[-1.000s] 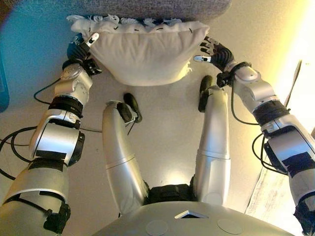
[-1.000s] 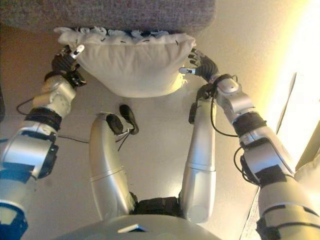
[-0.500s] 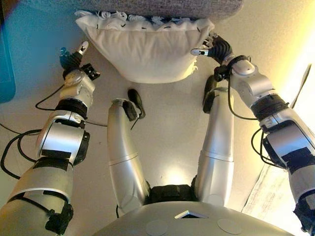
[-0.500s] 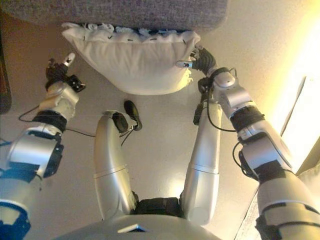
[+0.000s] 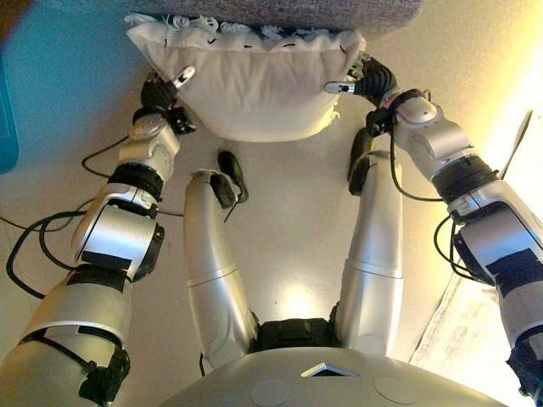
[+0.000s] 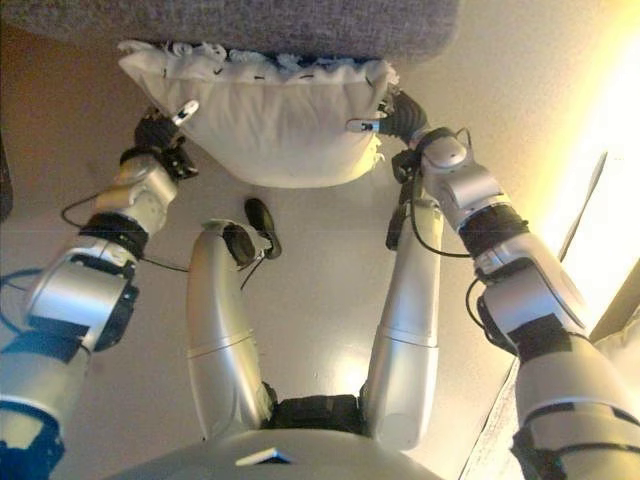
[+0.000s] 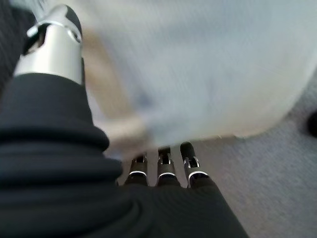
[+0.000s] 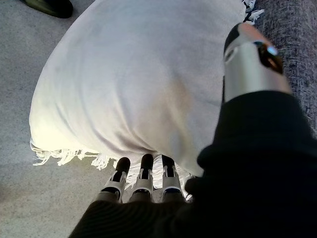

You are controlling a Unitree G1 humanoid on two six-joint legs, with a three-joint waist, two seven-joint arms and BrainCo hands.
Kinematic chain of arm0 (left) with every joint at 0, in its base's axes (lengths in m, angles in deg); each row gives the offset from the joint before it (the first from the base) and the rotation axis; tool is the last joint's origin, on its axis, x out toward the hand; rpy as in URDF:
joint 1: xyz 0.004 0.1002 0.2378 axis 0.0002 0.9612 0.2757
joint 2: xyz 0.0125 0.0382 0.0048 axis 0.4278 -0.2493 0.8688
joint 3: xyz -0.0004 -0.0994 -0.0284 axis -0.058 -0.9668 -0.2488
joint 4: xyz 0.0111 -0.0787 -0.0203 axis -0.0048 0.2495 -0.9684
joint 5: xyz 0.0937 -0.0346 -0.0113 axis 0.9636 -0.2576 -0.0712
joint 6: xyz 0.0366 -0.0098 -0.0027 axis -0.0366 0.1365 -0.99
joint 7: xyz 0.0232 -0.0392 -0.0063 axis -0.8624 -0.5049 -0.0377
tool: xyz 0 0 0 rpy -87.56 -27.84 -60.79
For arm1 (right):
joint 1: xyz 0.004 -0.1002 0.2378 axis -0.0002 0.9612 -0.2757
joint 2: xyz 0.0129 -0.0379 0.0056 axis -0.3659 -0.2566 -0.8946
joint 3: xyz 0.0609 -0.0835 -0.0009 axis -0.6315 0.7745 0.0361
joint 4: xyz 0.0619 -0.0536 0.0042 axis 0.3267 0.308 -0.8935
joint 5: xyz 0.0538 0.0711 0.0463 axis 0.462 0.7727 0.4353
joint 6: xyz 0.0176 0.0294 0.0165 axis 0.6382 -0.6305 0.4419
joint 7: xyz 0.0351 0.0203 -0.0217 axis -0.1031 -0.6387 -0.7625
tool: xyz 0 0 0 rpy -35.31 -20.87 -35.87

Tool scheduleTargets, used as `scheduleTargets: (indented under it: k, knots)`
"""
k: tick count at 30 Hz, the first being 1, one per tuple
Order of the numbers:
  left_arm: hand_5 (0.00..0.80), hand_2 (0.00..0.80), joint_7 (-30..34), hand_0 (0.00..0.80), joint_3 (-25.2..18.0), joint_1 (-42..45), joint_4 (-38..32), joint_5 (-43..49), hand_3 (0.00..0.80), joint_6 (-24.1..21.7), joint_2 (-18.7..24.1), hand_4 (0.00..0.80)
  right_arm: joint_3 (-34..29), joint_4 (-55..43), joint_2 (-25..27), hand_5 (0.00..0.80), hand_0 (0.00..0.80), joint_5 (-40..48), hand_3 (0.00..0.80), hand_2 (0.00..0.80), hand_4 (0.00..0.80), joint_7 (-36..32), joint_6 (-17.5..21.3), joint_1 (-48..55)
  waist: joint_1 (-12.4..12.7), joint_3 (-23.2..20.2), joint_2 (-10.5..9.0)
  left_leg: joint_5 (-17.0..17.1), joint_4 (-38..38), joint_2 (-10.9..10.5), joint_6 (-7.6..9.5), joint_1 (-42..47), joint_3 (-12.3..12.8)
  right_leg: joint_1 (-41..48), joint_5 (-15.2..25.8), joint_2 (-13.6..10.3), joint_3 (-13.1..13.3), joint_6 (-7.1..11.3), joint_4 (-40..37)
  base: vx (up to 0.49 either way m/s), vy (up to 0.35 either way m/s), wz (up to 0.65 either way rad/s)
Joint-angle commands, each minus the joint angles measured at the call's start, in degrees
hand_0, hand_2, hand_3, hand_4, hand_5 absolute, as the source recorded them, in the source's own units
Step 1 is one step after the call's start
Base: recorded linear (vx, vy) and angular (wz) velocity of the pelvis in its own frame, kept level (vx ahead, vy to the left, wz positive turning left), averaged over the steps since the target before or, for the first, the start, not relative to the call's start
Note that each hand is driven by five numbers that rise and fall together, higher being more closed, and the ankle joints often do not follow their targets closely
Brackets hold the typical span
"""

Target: Pick up the cushion and take it to the sofa

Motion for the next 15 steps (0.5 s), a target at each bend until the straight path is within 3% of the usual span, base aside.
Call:
scheduleTargets:
  k: [1,6,12,13,14,15]
  knots:
    - [0.0,0.0,2.6,0.0,0.3,-5.0,0.4,2.9,0.0,-0.1,-0.1,0.0,0.9,-2.5,-1.7,0.0,0.0,0.5,0.0,0.0,0.0,-2.4,1.1,-5.2,-1.7,-0.7,3.73,6.1,-6.3,0.4,0.05,-0.5,4.5,2.8,4.8,0.9,1.2,-3.03,-5.0,0.028,0.086,-0.01]
    - [0.0,0.0,5.3,0.0,0.9,-6.0,1.1,0.9,0.0,-1.9,-0.2,0.0,1.0,-2.9,-0.6,0.0,0.0,0.3,0.0,0.0,0.0,-3.3,0.8,-5.5,-2.6,-0.7,4.5,6.4,-7.2,0.5,0.05,-0.2,5.7,2.5,5.3,1.1,2.1,-3.39,-6.0,0.033,0.099,-0.01]
    - [0.0,0.0,2.5,0.0,0.2,-6.0,1.7,0.0,0.0,-2.9,-1.4,0.0,1.1,-3.3,0.1,0.0,0.0,-1.0,0.0,0.0,0.0,-4.6,0.1,-6.2,-3.5,-0.7,5.41,6.6,-8.8,0.1,-0.4,0.9,7.1,2.7,5.8,1.4,3.0,-3.54,-7.6,0.029,0.099,-0.02]
    - [0.05,0.05,2.1,0.05,0.0,-6.1,2.0,0.0,0.05,-3.0,-1.6,0.05,1.2,-3.3,0.1,0.0,0.0,-1.2,0.0,0.0,0.0,-4.8,0.1,-6.4,-3.6,-0.7,5.47,6.6,-9.0,0.1,-0.44,1.1,7.3,2.8,5.9,1.5,3.0,-3.55,-7.9,0.021,0.067,-0.04]
    - [0.398,0.398,1.6,0.398,-0.1,-6.2,2.2,-0.2,0.398,-3.1,-1.7,0.398,1.4,-3.4,0.3,0.439,0.439,-1.3,0.439,0.439,0.439,-4.7,0.0,-6.6,-3.7,-0.7,5.53,6.7,-9.1,0.1,-0.48,1.1,7.4,2.8,6.0,1.5,3.1,-3.6,-8.0,0.019,0.058,-0.03]
    - [0.681,0.681,1.6,0.681,-0.1,-6.3,2.6,-0.5,0.681,-3.4,-1.8,0.681,1.6,-3.5,0.4,0.8,0.8,-1.1,0.8,0.8,0.8,-4.2,-0.1,-6.9,-3.8,-0.7,5.58,6.8,-9.2,0.1,-0.53,1.2,7.6,2.8,6.0,1.6,3.2,-3.7,-8.1,0.017,0.053,-0.02]
